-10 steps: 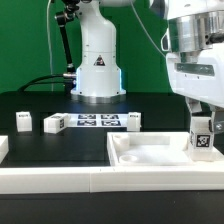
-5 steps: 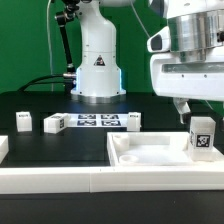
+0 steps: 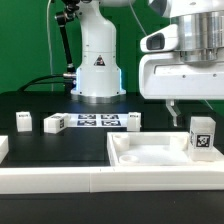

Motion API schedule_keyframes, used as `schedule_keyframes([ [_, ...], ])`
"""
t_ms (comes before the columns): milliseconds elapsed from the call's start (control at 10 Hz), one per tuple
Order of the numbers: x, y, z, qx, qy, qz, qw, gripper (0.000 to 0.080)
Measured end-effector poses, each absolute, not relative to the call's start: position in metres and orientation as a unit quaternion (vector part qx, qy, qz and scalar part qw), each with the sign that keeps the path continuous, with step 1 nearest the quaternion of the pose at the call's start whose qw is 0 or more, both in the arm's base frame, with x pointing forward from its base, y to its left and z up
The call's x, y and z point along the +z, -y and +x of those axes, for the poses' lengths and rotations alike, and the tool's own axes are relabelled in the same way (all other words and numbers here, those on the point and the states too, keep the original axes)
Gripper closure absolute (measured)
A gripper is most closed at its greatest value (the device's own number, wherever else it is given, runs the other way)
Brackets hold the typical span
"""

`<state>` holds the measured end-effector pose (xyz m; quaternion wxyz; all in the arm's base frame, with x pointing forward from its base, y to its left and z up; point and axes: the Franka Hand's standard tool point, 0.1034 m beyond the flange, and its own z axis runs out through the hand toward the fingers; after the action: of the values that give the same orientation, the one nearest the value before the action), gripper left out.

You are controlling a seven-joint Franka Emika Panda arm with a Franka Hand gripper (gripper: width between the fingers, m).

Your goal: Assemble square table

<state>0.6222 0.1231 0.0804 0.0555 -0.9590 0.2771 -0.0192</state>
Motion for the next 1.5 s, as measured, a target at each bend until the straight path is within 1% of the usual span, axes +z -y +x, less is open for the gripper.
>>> schedule_keyframes([
  [200,0.0805,-0.1200,0.6227,-0.028,-0.168,-0.985,0.040,0.0151],
  [600,0.0816,-0.1186,0.6242,-0.035,-0.017,-0.999,0.035,0.0151],
  [700,0.0816,-0.1188,0.6242,-0.035,-0.014,-0.999,0.036,0.0170],
  [800,0.0814,-0.1188,0.6241,-0.035,-0.015,-0.999,0.036,0.0170],
  [900,0.0814,-0.1187,0.6241,-0.035,-0.015,-0.999,0.036,0.0374],
  [1000,0.0814,-0.1186,0.6241,-0.035,-0.015,-0.999,0.036,0.0512],
  [1300,0.0814,-0.1186,0.6241,-0.035,-0.020,-0.999,0.036,0.0511],
  [1500,0.0813,-0.1182,0.6241,-0.031,-0.107,-0.993,0.039,0.0511],
])
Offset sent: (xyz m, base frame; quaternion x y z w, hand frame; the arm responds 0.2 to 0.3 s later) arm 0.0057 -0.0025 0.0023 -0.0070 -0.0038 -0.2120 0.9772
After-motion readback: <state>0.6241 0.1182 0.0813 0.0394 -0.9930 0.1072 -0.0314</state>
